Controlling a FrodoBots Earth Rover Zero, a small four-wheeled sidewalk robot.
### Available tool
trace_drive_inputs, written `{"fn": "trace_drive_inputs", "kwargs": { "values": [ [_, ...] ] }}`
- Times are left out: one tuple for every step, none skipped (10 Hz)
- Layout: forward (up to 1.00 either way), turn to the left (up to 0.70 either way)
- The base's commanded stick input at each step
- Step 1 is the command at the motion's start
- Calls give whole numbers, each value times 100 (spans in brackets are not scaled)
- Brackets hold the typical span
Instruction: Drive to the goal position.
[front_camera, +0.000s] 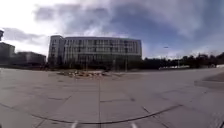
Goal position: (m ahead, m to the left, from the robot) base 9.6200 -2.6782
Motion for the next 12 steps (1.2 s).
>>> {"fn": "trace_drive_inputs", "kwargs": {
  "values": [
    [100, 0],
    [100, 0],
    [100, 0],
    [100, 0],
    [100, 0],
    [100, 0],
    [100, 0],
    [100, 0],
    [100, 0],
    [100, 0],
    [100, 0],
    [100, 0]
  ]
}}
